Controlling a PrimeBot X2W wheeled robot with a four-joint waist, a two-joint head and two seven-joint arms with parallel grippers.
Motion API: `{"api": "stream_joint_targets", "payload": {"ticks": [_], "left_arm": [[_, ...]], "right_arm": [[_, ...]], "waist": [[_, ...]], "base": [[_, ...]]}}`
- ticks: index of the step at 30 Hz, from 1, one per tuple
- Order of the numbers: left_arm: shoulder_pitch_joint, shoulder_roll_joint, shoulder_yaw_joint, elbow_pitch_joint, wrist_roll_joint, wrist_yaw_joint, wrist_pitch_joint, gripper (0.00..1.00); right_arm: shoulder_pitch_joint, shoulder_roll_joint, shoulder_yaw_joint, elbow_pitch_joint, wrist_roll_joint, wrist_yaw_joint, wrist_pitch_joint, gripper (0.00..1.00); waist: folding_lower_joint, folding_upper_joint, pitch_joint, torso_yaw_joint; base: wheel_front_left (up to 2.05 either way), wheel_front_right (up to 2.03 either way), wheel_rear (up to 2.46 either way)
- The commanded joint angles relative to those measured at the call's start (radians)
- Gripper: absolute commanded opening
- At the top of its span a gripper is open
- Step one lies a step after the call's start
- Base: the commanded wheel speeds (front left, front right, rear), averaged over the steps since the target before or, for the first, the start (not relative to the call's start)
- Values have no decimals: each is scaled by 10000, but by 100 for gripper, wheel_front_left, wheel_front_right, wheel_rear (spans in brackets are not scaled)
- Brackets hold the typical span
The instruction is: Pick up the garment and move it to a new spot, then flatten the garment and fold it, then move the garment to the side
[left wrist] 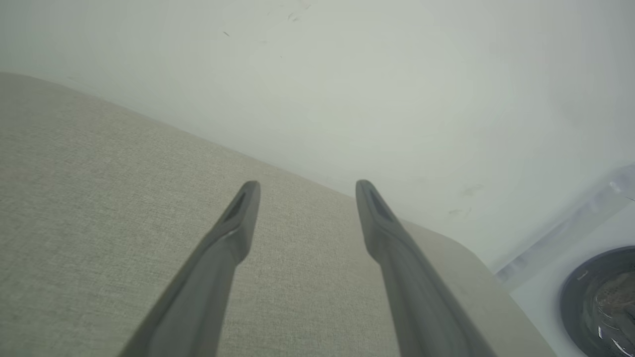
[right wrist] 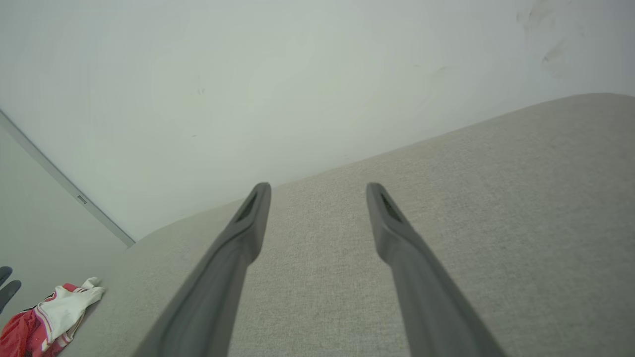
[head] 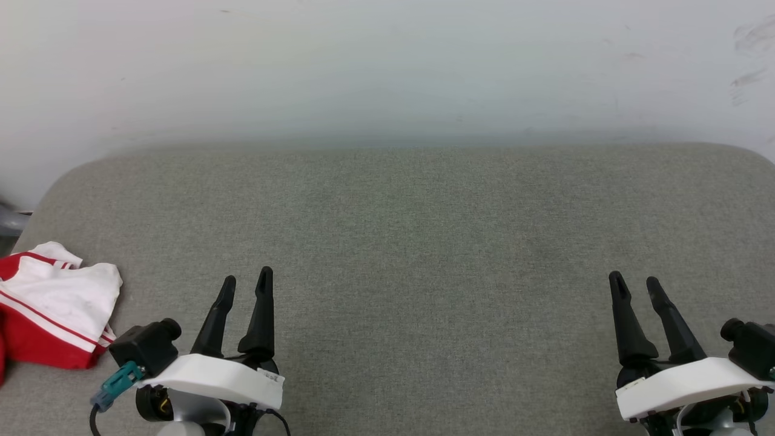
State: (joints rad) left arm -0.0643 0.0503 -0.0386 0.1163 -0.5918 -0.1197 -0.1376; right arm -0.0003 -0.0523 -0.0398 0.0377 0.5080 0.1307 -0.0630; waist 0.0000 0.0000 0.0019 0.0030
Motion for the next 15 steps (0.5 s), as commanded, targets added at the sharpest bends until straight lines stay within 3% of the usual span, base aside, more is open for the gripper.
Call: {"api": "stream_joint_targets", "payload": {"ticks": [1,15], "left_arm": [[-11,0,-37,-88,371,33,-112,100],[35,4,-243,230,2328,294,-464,100]], "right_arm": [[-82,15,-4,-160,-369,0,28,100],[85,20,-168,-392,-2062,0,339,100]], "waist": [[0,0,-1,1],[0,0,-13,-5]], "base": [[0,0,0],[0,0,0]]}}
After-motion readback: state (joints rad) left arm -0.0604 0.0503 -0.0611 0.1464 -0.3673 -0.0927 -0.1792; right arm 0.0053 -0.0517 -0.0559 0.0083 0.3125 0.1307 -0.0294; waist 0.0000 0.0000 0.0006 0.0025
